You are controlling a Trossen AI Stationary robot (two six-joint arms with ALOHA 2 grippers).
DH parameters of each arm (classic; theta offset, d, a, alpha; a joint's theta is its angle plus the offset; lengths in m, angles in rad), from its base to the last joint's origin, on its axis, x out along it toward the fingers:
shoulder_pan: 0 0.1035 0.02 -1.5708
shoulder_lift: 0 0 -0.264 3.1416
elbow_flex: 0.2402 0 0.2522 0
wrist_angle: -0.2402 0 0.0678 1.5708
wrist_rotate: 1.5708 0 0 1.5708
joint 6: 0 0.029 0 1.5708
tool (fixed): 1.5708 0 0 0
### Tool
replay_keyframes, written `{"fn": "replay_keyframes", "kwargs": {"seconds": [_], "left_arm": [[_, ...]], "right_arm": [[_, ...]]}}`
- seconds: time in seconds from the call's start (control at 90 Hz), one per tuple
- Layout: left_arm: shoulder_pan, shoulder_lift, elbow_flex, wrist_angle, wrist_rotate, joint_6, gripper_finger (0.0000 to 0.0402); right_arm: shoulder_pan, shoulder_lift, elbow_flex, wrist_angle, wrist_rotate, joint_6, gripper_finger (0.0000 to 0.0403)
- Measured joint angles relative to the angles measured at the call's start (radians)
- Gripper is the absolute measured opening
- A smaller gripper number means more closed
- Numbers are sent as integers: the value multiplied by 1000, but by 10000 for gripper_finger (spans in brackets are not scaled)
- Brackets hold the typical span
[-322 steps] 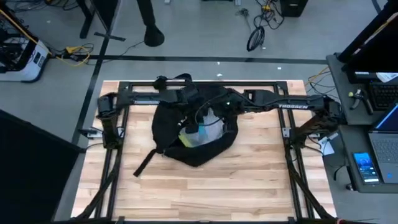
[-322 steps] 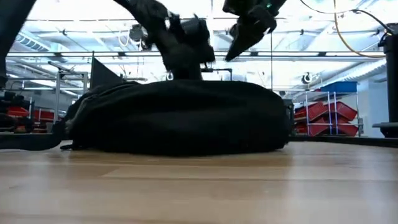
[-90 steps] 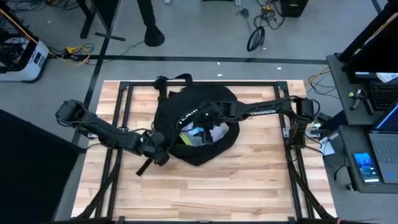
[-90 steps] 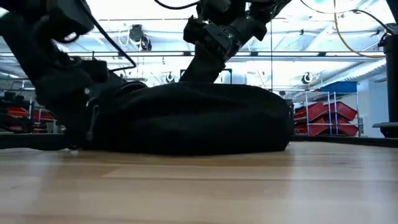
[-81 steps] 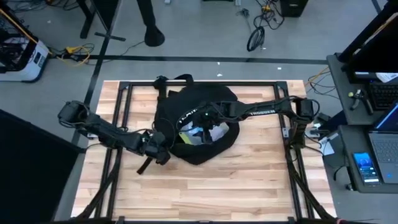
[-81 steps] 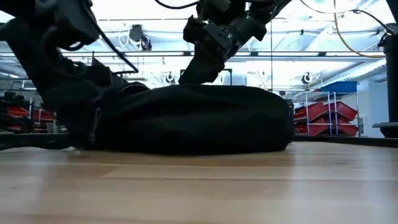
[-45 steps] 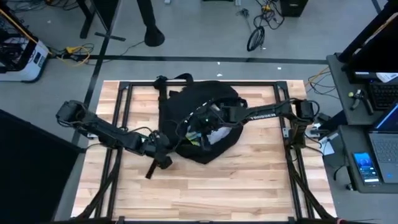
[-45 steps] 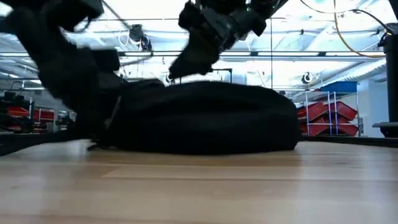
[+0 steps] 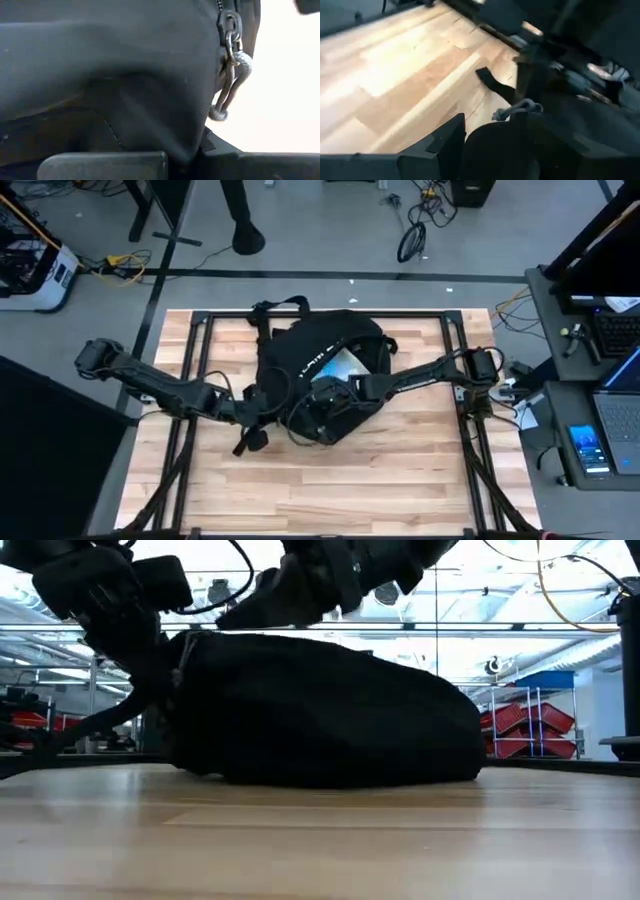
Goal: Unpack backpack
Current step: Close the black backpack
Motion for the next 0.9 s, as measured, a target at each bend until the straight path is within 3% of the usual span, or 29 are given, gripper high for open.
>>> {"fn": "replay_keyframes", "kwargs": {"seconds": [0.267, 0.678, 0.9], "left_arm": [[21, 0, 0, 4, 41, 9, 0], [23, 0, 0, 3, 77, 9, 0], [60, 0, 1, 20, 104, 34, 0]], "right_arm": [[26, 38, 1, 164, 176, -155, 196], [38, 76, 2, 204, 181, -165, 196], [38, 152, 98, 157, 177, -157, 196]]}}
